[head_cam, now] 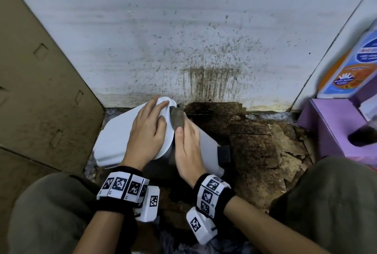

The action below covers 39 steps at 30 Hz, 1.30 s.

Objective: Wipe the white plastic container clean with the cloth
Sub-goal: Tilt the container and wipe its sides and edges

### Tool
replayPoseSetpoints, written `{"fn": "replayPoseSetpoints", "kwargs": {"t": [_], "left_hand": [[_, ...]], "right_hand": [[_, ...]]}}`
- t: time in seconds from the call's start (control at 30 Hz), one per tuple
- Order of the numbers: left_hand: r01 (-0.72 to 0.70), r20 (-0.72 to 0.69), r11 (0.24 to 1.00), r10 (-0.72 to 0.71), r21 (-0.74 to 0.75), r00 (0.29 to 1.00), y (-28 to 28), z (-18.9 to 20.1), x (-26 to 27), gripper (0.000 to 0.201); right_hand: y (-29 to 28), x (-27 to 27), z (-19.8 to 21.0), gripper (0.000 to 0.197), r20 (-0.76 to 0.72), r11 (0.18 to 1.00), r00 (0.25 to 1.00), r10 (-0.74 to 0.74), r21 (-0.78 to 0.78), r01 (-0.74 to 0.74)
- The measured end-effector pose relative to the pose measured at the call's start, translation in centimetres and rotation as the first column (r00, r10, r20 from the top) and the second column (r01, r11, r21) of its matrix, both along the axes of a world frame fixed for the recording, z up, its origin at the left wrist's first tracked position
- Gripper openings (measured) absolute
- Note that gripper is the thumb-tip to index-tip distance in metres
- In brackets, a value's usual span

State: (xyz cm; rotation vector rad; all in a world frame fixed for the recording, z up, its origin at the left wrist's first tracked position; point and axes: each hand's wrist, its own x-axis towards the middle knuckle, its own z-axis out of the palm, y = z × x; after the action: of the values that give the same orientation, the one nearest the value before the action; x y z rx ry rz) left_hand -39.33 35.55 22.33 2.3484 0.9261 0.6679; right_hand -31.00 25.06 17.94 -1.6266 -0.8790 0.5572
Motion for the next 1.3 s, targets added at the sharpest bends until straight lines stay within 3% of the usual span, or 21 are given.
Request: {"fn": "replayPoseSetpoints", "kwargs": {"t": [0.33,0.6,0.9,1.17,1.3], "left_hand": [[-0.008,0.006,1.000,0.008,-0.012,1.000,0.3,-0.2,-0.5,0.050],[-0.026,0.019,1.000,0.027,-0.011,0.999,0.9,-0.1,-0.9,0.049],[-0.051,0.071,0.998,0.053,-0.033,0.996,1.3,-0.1,-1.3,0.047],[-0.064,0.081,0.998,0.065,-0.017,0.995,0.7,-0.5,-0.9,0.046],[-0.065,0.076,0.998,0.065,-0.014,0.995,0.8,-0.4,-0.7,0.046]], "right_hand": [[1.2,0.7,-1.9,0.057,0.214,0.983,0.975,0.061,0.159,-0.096],[2.1,1.9,-4.4,0.049,0.104,0.993,0.995,-0.008,0.122,-0.005],[0.3,5.0,-8.8,0.054,-0.108,0.987,0.984,-0.138,-0.091,0.129],[1.4,4.0,-7.5,0.059,-0.207,0.955,0.932,-0.298,-0.065,0.291],[3.1,2.3,-4.2,0.060,-0.243,0.970,0.940,-0.240,-0.014,0.244]]}}
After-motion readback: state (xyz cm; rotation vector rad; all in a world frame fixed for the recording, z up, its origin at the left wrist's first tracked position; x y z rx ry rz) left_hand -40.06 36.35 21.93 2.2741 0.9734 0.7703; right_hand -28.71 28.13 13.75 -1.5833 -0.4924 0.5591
